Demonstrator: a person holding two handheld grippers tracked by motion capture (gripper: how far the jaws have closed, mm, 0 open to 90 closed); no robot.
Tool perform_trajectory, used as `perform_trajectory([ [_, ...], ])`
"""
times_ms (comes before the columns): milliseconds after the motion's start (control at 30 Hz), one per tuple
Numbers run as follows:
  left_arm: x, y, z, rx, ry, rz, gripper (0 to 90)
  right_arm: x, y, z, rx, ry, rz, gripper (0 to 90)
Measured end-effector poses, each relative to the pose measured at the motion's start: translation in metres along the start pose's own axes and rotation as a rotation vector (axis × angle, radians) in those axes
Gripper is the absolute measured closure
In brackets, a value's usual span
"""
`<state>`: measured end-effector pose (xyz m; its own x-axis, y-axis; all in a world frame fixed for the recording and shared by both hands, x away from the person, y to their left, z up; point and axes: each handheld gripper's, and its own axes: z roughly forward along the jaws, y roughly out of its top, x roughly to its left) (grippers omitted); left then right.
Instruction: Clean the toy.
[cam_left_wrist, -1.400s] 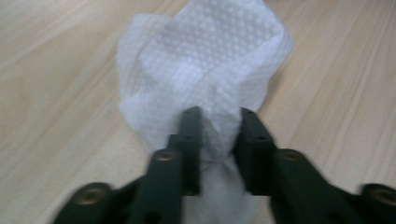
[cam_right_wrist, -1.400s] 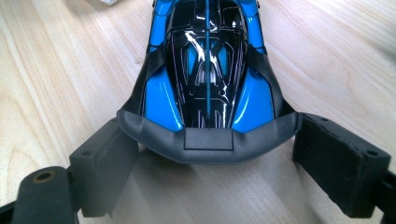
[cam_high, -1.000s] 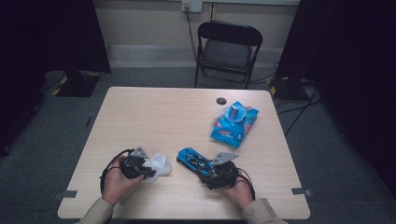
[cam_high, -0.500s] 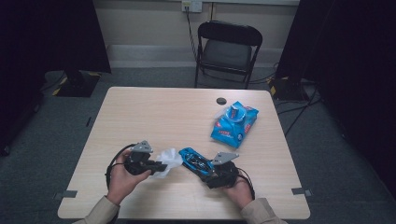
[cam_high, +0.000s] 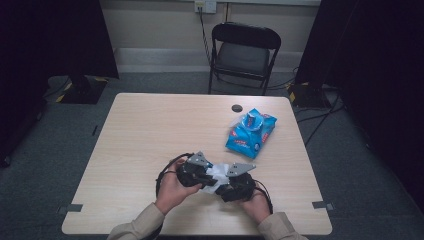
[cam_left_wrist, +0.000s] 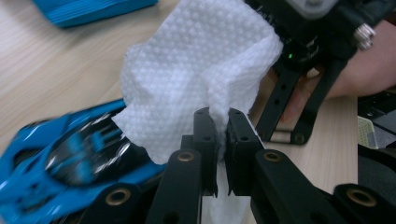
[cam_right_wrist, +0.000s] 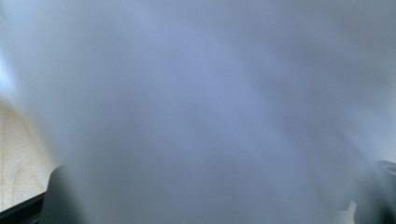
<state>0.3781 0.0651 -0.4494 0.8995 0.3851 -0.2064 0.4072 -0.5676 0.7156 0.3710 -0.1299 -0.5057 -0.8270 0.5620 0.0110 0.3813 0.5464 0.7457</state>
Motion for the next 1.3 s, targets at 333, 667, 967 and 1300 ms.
perform_trajectory([
  [333, -0.003, 0.006, 0.021, 0.061, 0.001, 0.016, 84.1, 0.000, 0.000, 0.000, 0.000, 0.000, -0.001, 24.1],
  [667, 0.003, 0.001, 0.018, 0.054, 0.053, 0.032, 83.6, 0.000, 0.000, 0.000, 0.000, 0.002, -0.002, 24.4],
  [967, 0.010, 0.000, 0.015, 0.056, 0.064, 0.002, 83.7, 0.000, 0.000, 0.000, 0.000, 0.003, -0.002, 24.5],
  [1300, 0.023, -0.003, 0.003, 0.065, 0.084, -0.031, 83.9, 0.000, 0.000, 0.000, 0.000, 0.003, -0.003, 24.5],
])
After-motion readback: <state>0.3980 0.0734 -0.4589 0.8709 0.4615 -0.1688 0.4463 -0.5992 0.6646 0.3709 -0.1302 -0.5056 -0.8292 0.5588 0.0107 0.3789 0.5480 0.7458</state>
